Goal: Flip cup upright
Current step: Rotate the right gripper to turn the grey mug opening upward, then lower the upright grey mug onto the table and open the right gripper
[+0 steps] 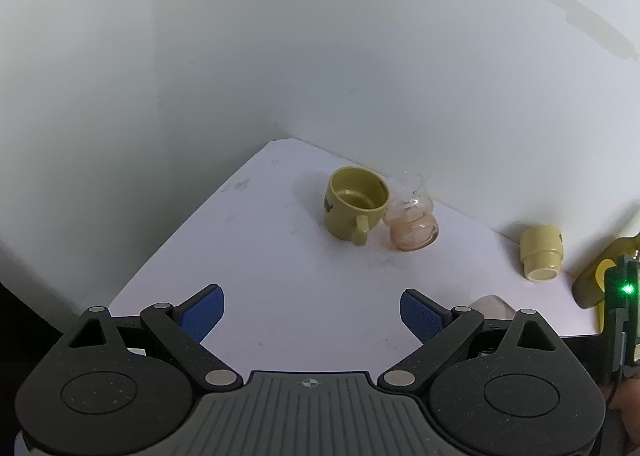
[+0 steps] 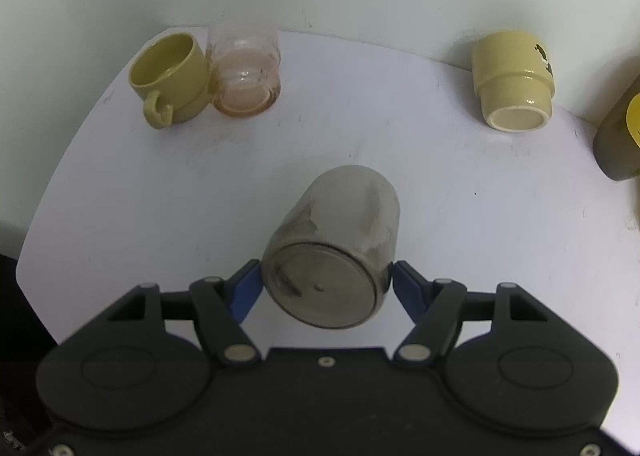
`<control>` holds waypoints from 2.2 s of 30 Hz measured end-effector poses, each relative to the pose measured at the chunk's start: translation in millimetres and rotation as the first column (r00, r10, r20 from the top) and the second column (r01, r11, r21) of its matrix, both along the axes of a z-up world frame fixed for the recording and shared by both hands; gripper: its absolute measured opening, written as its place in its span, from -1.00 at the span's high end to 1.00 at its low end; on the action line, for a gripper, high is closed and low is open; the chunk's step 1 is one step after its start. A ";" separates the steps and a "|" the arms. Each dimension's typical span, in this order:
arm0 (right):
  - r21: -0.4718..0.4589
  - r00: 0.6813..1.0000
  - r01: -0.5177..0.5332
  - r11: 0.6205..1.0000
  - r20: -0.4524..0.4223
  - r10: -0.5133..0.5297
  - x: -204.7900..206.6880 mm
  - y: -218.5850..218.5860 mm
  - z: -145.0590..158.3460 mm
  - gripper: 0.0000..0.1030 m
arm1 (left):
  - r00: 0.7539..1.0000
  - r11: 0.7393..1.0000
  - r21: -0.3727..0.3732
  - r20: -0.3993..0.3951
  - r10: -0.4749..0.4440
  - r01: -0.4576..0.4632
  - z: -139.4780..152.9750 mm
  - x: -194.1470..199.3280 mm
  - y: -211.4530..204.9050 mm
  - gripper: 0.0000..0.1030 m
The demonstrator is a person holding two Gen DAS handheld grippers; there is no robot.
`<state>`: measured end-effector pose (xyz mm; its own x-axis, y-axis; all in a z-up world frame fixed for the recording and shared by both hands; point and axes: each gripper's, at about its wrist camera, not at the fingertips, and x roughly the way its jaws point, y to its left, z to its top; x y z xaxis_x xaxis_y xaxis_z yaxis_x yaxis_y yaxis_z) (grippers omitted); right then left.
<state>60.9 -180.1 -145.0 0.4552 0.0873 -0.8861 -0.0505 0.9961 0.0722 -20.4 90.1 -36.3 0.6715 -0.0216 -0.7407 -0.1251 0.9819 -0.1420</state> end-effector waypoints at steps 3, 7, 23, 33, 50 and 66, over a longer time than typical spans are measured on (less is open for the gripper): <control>0.000 1.000 -0.003 1.000 0.003 0.003 2.4 -1.3 0.9 -0.33 | 1.000 1.000 0.000 0.000 -0.002 0.002 0.1 0.7 -0.7 -0.85; 0.002 1.000 -0.009 1.000 0.008 0.009 7.6 -3.8 2.6 -0.33 | 1.000 1.000 0.000 -0.001 0.003 -0.003 0.3 0.9 -1.0 -0.85; -0.012 1.000 -0.023 1.000 0.008 0.023 54.6 -4.5 2.2 -0.33 | 0.999 0.999 0.008 -0.007 0.036 -0.036 2.2 -1.5 3.8 -0.85; 0.004 1.000 -0.010 1.000 -0.005 0.010 73.0 -15.5 4.8 -0.37 | 0.998 0.998 0.013 0.000 0.060 -0.060 5.5 0.6 5.2 -0.85; 0.013 1.000 -0.003 1.000 0.012 0.003 61.7 -30.2 13.3 -0.49 | 0.998 0.998 0.007 -0.008 0.061 -0.061 2.5 2.2 -1.1 -0.85; 0.024 0.999 0.019 1.000 -0.031 -0.019 75.6 -22.6 15.7 -0.24 | 0.998 0.998 0.004 0.005 0.061 -0.061 7.1 -6.9 0.0 -0.85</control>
